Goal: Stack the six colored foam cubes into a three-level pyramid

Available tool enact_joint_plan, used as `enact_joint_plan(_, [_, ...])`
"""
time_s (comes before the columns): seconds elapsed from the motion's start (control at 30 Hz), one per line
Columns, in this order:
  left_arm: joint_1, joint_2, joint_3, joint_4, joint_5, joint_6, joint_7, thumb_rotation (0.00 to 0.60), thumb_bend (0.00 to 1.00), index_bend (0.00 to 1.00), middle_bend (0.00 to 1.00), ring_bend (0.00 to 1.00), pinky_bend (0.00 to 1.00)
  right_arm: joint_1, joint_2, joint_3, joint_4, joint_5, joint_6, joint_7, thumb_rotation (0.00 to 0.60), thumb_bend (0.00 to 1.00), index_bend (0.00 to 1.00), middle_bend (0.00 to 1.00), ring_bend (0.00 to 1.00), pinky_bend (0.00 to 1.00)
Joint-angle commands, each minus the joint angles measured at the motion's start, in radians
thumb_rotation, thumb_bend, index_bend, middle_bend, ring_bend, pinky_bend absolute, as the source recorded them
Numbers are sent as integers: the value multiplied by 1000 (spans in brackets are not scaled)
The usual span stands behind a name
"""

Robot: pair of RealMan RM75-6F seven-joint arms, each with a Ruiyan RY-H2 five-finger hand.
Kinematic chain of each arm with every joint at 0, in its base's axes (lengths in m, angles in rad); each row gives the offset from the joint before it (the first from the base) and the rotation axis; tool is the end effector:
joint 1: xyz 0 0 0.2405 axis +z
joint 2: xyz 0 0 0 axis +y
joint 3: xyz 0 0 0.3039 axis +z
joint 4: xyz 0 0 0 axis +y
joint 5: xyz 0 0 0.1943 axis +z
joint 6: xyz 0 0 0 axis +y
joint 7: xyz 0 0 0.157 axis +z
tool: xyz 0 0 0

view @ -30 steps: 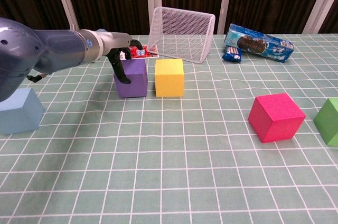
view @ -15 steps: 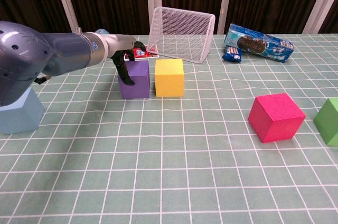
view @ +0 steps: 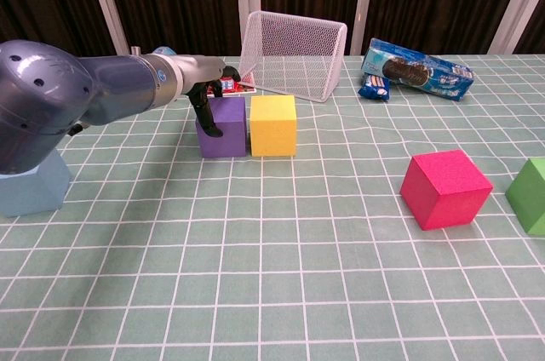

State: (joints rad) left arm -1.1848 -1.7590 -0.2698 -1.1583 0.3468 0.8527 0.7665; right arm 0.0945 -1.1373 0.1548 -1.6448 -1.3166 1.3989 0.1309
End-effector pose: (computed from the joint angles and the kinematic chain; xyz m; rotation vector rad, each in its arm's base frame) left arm -0.0873 0.4791 -0.0631 -1.7884 -0.9912 -0.6274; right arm -0.3603 -0.2173 0.1982 1.1509 -1.1020 0.9943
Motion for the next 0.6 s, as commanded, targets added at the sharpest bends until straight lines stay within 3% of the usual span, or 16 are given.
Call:
enact_joint_plan(0.03, [-1,-4,0,4,-2,-1,0,600,352,7,339,0,38,0,0,0,0,0,0,0,600,264,0,0,0,0])
enact_joint_plan(0.6, [1,-18,1,8,2,0,-6,600,350,1,338,0,38,-1,1,2,-2,4,-1,-1,600,264,0,0,0,0])
